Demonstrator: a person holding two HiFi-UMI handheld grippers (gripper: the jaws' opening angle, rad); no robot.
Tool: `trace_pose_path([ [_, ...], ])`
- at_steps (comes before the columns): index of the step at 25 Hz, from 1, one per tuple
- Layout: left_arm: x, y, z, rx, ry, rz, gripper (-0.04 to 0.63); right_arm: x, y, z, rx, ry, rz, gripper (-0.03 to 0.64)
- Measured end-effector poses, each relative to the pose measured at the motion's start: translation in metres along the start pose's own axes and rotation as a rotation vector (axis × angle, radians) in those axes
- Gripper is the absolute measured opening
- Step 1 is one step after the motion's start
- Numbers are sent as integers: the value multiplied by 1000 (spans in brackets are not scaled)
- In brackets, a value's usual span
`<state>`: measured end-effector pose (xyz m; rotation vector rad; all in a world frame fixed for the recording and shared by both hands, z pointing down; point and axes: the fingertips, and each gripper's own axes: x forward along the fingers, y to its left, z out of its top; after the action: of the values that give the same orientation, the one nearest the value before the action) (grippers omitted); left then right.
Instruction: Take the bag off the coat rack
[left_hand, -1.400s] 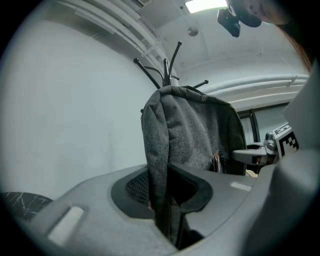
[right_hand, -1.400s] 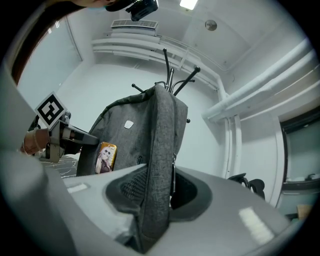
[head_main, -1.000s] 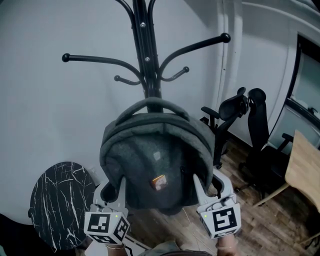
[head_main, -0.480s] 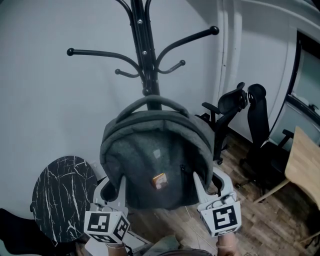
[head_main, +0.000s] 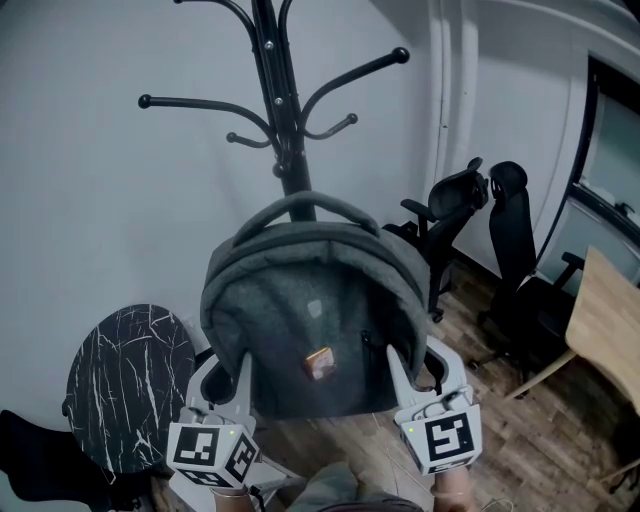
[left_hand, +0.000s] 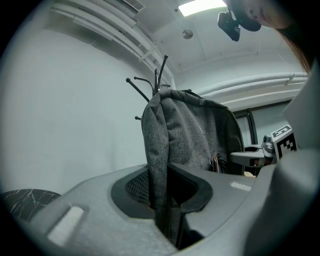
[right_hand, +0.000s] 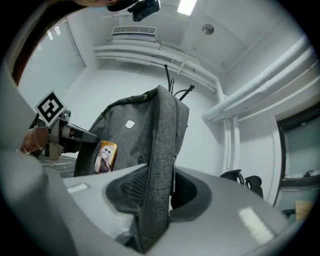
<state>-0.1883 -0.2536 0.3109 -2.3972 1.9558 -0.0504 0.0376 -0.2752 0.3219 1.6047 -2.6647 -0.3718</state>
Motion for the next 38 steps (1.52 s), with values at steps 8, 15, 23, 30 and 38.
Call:
trace_pose_path([
  [8, -16, -16, -4, -6, 18, 11, 81, -20, -1, -3, 13, 12, 3, 106],
  [15, -34, -29, -13, -13, 35, 25, 80, -41, 1, -11, 22, 28, 11, 106],
  [23, -39, -35, -18, -18, 37, 13, 81, -47, 0, -15, 2, 33, 11, 106],
  [30, -38, -32, -15, -22, 33, 1, 81, -45, 0, -10, -1, 37, 7, 106],
  [38, -61, -34, -20, -27, 39, -1, 81, -63, 16, -12, -11, 49, 9, 106],
])
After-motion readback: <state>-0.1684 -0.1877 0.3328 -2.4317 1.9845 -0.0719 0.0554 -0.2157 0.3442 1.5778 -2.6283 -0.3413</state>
